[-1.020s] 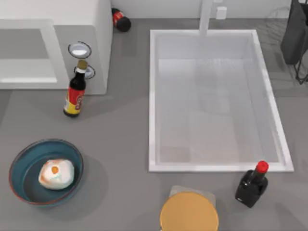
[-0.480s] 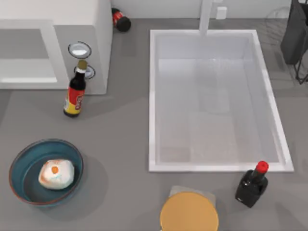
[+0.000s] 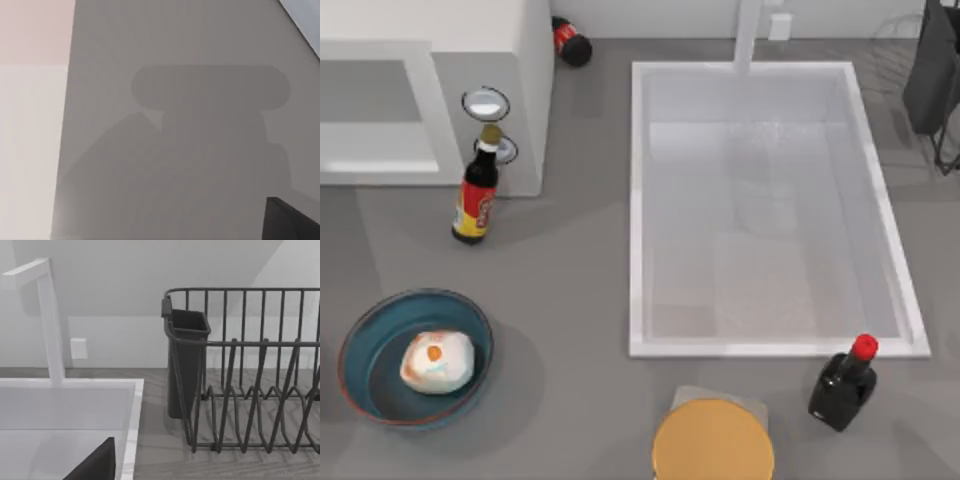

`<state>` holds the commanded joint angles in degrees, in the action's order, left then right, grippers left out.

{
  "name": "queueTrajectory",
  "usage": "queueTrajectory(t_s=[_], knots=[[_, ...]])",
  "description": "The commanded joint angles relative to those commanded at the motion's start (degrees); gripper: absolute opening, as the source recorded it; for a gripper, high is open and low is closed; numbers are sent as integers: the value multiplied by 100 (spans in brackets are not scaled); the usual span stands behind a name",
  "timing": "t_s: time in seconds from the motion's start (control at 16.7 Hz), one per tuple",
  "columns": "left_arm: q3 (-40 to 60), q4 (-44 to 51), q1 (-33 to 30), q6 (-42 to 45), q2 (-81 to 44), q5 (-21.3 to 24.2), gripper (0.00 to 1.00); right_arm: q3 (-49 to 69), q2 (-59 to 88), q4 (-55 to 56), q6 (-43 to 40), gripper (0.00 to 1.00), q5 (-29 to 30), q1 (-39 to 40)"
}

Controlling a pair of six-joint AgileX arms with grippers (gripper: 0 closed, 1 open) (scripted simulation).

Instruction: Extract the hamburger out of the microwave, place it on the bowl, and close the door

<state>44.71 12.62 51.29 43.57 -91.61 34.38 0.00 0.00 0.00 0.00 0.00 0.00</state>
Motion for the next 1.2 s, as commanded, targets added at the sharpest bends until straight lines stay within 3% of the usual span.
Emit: queueTrajectory(t_s=[0.48, 0.96, 1.2], knots=[[-233, -141, -153, -186, 248, -72, 0, 0, 0, 0, 0, 100, 0, 0], [-1436, -613, -1497, -1440, 1622, -859, 0, 0, 0, 0, 0, 100, 0, 0], [-1800, -711, -1823, -1771, 1968, -1064, 0, 0, 0, 0, 0, 100, 0, 0]])
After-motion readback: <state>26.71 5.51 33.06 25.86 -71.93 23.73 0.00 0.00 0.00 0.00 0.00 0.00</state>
